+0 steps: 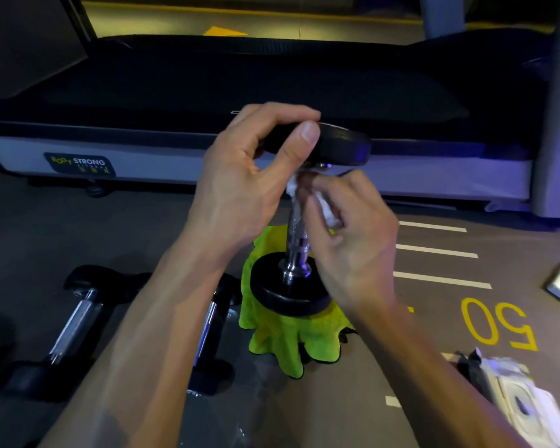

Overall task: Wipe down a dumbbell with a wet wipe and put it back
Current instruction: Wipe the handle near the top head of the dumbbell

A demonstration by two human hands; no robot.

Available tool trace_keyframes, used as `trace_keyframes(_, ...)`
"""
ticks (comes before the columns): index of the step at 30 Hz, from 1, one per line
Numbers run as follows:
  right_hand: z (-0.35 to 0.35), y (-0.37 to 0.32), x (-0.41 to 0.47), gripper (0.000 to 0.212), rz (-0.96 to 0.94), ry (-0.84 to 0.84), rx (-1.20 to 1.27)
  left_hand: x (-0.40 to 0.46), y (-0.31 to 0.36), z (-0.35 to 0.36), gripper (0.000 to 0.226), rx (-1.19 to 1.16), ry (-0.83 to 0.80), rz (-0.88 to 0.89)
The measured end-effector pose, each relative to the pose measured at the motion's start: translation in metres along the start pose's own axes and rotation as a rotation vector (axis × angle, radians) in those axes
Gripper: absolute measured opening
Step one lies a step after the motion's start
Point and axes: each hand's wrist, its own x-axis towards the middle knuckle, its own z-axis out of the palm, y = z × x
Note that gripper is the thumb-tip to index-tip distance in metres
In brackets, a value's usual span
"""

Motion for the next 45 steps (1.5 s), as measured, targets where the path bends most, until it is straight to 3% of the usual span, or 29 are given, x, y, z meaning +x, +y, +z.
trace_keyframes(5,-0.008,0.004,-0.035,0.029,-0.042,-0.082,0.015,0.0,-0.002,0.001,0.014,-0.024,0.007,-0.004)
trace_keyframes(7,-0.008,0.012,-0.019,0.029,-0.038,-0.03,0.0,0.0,-0.002,0.003,0.014,-0.029,0.004,-0.007)
trace_keyframes(10,-0.003,0.01,-0.002,0.027,0.014,0.045,0.046,0.002,-0.003,0.004,0.015,-0.021,0.008,-0.008)
trace_keyframes(16,-0.004,0.007,-0.014,0.012,0.186,0.032,0.244,0.002,-0.004,0.005,0.014,-0.025,0.025,-0.015)
trace_keyframes(20,0.001,-0.004,-0.005,0.014,0.143,0.085,0.144,-0.001,0.0,0.005,0.014,-0.009,0.032,-0.005)
trace_keyframes(24,0.002,-0.008,-0.022,0.024,0.072,-0.003,0.025,-0.003,-0.001,0.004,0.014,0.01,0.054,-0.01)
trace_keyframes(26,0.002,-0.006,-0.01,0.016,0.136,0.032,0.133,-0.004,0.002,0.005,0.015,0.017,0.04,0.001)
trace_keyframes(28,0.004,-0.009,0.0,0.004,0.345,0.105,0.395,-0.005,0.004,0.007,0.016,0.028,0.024,0.01)
trace_keyframes(32,0.003,-0.013,-0.011,0.004,0.675,0.125,0.693,-0.003,0.003,0.007,0.014,0.015,0.045,0.005)
trace_keyframes(40,0.004,-0.024,0.013,0.013,0.767,0.298,0.946,-0.003,0.003,0.01,0.016,0.027,0.051,0.005)
trace_keyframes(45,0.011,-0.01,0.018,0.011,0.82,0.172,1.105,-0.002,-0.001,0.007,0.015,0.009,0.062,-0.012)
